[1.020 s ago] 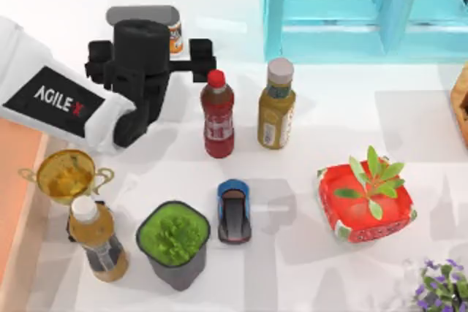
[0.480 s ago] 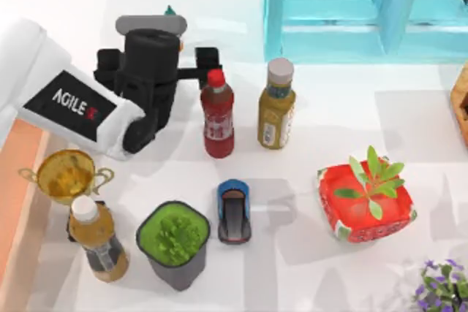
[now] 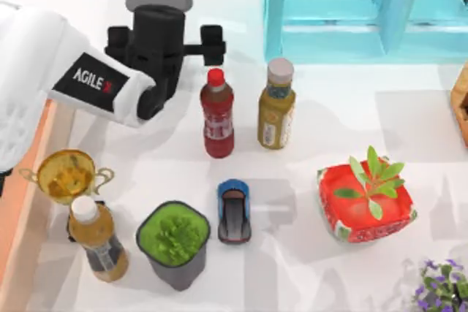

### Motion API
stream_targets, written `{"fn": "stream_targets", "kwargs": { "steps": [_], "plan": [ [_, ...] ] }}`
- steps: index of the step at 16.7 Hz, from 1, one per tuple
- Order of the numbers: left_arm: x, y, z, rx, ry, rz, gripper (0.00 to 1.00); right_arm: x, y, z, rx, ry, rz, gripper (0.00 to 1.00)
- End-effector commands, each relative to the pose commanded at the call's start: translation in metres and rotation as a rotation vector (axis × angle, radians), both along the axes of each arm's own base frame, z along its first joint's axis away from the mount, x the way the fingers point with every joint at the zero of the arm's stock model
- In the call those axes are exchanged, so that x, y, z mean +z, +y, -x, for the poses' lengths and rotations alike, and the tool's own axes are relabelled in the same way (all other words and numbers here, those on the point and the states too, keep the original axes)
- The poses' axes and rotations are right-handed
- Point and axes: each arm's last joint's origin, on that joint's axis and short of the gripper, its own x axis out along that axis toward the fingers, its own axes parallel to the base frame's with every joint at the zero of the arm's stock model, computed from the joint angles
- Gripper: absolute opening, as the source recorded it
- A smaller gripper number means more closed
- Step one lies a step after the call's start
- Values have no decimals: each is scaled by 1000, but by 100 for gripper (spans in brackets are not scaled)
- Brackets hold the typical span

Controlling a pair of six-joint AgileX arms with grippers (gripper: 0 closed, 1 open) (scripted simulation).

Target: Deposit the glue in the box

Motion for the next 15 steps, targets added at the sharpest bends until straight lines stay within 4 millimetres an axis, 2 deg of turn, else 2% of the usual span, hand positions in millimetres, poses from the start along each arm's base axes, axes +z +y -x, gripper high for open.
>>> {"fn": "stream_targets", "kwargs": {
  "steps": [5, 11, 15],
  "plan": [
    [-23, -2, -32, 0, -1, 0, 100, 0, 0, 0, 0, 0, 0, 100],
    [-27, -2, -36, 0, -1, 0, 100, 0, 0, 0, 0, 0, 0, 100],
    [-27, -2, -36, 0, -1, 0, 70, 0, 0, 0, 0, 0, 0, 100]
  ]
}}
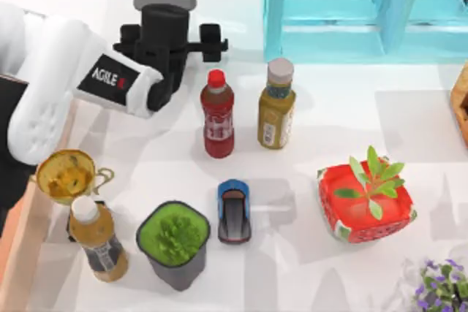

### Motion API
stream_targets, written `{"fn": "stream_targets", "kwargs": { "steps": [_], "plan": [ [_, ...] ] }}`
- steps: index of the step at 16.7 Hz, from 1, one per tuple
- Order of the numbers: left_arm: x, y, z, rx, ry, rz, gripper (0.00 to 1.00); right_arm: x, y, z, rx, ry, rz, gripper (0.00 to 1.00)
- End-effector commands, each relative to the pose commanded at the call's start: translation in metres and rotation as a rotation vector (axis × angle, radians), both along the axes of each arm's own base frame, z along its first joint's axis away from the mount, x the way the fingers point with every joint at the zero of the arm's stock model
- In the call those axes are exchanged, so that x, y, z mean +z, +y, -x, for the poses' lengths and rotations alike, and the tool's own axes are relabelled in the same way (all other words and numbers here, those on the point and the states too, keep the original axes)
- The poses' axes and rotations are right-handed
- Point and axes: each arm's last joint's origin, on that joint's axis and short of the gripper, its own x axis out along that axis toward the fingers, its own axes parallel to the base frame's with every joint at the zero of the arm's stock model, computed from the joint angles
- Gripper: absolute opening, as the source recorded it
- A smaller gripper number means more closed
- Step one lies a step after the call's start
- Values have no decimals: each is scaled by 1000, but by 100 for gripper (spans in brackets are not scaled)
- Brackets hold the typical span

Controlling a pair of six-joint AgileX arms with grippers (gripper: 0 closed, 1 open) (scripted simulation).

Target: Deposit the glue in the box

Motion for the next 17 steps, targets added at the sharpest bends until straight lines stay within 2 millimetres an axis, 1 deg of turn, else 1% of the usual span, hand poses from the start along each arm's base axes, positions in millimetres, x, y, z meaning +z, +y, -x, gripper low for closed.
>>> {"fn": "stream_targets", "kwargs": {
  "steps": [9, 10, 17],
  "plan": [
    [0, 0, 0, 0, 0, 0, 2, 0, 0, 0, 0, 0, 0, 100],
    [0, 0, 0, 0, 0, 0, 0, 0, 0, 0, 0, 0, 0, 100],
    [0, 0, 0, 0, 0, 0, 0, 0, 0, 0, 0, 0, 0, 100]
  ]
}}
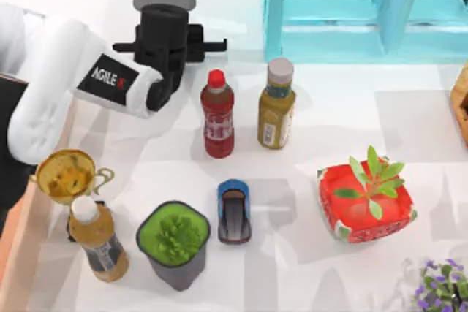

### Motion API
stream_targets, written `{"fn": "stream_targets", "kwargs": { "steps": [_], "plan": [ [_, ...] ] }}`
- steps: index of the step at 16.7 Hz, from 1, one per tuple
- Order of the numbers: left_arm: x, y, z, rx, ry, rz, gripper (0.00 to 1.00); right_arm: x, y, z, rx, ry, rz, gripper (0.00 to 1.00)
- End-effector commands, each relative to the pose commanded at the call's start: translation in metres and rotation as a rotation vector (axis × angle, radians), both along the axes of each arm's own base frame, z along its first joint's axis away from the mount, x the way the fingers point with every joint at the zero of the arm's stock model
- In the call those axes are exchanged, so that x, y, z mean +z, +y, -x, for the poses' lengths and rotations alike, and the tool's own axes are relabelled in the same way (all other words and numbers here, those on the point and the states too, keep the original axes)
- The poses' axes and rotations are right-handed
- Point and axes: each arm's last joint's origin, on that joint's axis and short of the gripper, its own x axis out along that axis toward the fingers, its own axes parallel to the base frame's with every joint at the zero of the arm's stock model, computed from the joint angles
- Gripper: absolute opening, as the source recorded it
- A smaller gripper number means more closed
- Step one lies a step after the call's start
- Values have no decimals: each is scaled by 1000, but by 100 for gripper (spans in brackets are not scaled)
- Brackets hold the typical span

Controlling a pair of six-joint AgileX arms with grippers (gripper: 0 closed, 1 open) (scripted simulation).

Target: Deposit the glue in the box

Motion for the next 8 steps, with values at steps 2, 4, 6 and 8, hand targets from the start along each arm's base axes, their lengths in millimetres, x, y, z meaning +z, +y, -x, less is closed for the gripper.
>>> {"fn": "stream_targets", "kwargs": {
  "steps": [2, 4, 6, 8],
  "plan": [
    [1, -2, 1, -4, -1, -1, 0, 0, 0, 0, 0, 0, 0, 100],
    [14, -2, -1, -5, -2, -1, 0, 0, 0, 0, 0, 0, 0, 100],
    [34, -2, -2, -4, -2, 0, 0, 0, 0, 0, 0, 0, 0, 100],
    [49, -3, -2, -4, -2, 0, 0, 0, 0, 0, 0, 0, 0, 100]
  ]
}}
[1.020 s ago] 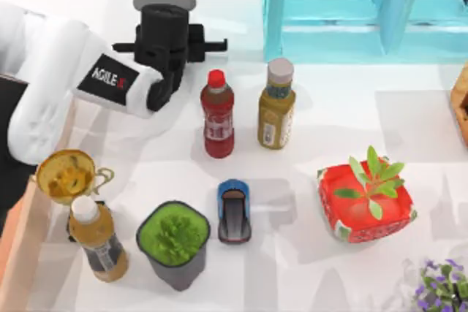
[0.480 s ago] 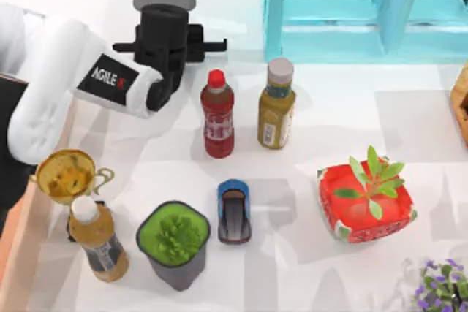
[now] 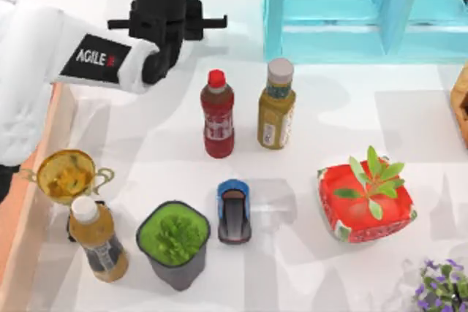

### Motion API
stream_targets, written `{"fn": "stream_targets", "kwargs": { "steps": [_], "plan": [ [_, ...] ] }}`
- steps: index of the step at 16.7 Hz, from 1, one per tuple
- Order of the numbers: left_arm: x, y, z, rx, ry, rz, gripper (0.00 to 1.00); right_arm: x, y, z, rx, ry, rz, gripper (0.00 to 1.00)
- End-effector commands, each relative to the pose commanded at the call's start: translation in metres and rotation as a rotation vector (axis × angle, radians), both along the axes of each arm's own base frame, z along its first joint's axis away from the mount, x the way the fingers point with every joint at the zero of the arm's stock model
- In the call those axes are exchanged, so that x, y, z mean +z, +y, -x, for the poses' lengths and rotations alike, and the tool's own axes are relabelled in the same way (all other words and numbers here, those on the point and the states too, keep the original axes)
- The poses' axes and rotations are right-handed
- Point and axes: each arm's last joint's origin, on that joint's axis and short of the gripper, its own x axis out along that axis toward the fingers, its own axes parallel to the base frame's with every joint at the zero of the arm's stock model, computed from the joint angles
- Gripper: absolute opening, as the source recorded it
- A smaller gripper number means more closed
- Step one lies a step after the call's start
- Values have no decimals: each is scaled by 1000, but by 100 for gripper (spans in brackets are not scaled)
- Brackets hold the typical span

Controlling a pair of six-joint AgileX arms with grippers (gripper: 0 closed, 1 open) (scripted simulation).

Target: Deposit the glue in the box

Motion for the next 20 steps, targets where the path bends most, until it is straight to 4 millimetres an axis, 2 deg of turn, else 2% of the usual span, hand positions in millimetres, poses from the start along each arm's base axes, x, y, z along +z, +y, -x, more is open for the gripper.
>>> {"fn": "stream_targets", "kwargs": {
  "steps": [6, 11, 13, 16, 20],
  "plan": [
    [49, 1, 3, 0, 2, -1, 0, 0, 0, 0, 0, 0, 0, 100],
    [49, 1, 3, 0, 5, -3, 0, 0, 0, 0, 0, 0, 0, 100],
    [49, 8, 2, -25, 30, -26, 0, 0, 0, 0, 0, 0, 0, 100],
    [52, 37, 0, -130, 128, -107, 0, 0, 0, 0, 0, 0, 0, 100],
    [64, 105, 7, -391, 297, -205, 0, 0, 0, 0, 0, 0, 0, 100]
  ]
}}
